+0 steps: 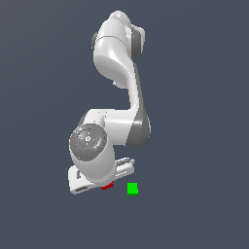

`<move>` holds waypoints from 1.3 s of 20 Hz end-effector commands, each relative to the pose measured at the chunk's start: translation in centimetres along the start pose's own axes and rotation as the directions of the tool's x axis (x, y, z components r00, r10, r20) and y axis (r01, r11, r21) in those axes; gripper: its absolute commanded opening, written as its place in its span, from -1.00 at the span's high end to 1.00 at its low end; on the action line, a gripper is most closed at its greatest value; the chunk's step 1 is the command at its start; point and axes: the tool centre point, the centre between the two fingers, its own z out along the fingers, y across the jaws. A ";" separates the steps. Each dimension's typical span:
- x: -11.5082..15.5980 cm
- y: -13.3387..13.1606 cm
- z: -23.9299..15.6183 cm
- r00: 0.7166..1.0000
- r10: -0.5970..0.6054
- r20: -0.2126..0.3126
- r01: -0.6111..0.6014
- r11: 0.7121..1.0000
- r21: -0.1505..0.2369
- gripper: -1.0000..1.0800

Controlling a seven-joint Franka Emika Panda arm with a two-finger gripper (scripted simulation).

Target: Stack the red cube on top of the green cube.

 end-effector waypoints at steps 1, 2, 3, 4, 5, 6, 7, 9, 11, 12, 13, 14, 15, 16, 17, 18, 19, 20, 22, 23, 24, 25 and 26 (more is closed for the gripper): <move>0.1 -0.2 0.0 1.000 0.000 -0.001 0.000 1.000 0.000 1.00; 0.2 -0.4 0.2 1.000 0.000 -0.001 0.000 1.000 0.000 1.00; 0.3 -0.7 0.4 1.000 0.000 -0.001 0.000 1.000 0.000 1.00; 0.4 -1.1 0.7 1.000 0.000 -0.001 0.000 1.000 0.000 1.00; 0.6 -1.6 1.0 1.000 0.000 -0.001 0.000 1.000 0.000 1.00; 0.8 -2.1 1.3 1.000 0.000 -0.001 0.000 1.000 0.000 1.00; 1.0 -2.7 1.7 1.000 0.000 -0.001 0.000 1.000 0.000 1.00; 1.4 -3.8 2.4 1.000 0.000 -0.002 0.000 1.000 0.000 1.00; 1.9 -4.8 3.1 1.000 0.000 -0.002 0.000 1.000 0.000 1.00; 2.1 -5.3 3.4 1.000 0.000 -0.002 0.000 1.000 0.000 1.00; 2.3 -5.8 3.8 1.000 0.000 -0.002 0.000 1.000 0.000 1.00; 2.5 -6.3 4.1 1.000 0.000 -0.002 0.000 1.000 0.000 1.00; 2.7 -6.8 4.4 1.000 0.000 -0.002 0.000 1.000 0.000 1.00; 2.9 -7.3 4.8 1.000 0.000 -0.002 0.000 1.000 0.000 1.00; 3.1 -7.7 5.0 1.000 0.000 -0.002 0.000 1.000 -0.001 1.00; 3.3 -8.1 5.3 1.000 0.000 -0.002 0.000 1.000 -0.001 1.00; 3.4 -8.4 5.5 1.000 0.000 -0.002 0.000 1.000 -0.001 1.00; 3.6 -8.6 5.7 1.000 0.000 -0.002 0.000 1.000 -0.001 1.00; 3.7 -8.9 5.9 1.000 0.000 -0.002 0.000 1.000 -0.001 1.00; 3.8 -9.0 5.9 1.000 0.000 -0.002 0.000 1.000 -0.001 1.00; 3.8 -9.1 6.0 1.000 0.000 -0.002 0.000 1.000 -0.001 1.00; 3.8 -9.1 6.0 1.000 0.000 -0.002 0.000 1.000 -0.001 1.00; 3.8 -9.1 6.0 1.000 0.000 -0.002 0.000 1.000 -0.001 1.00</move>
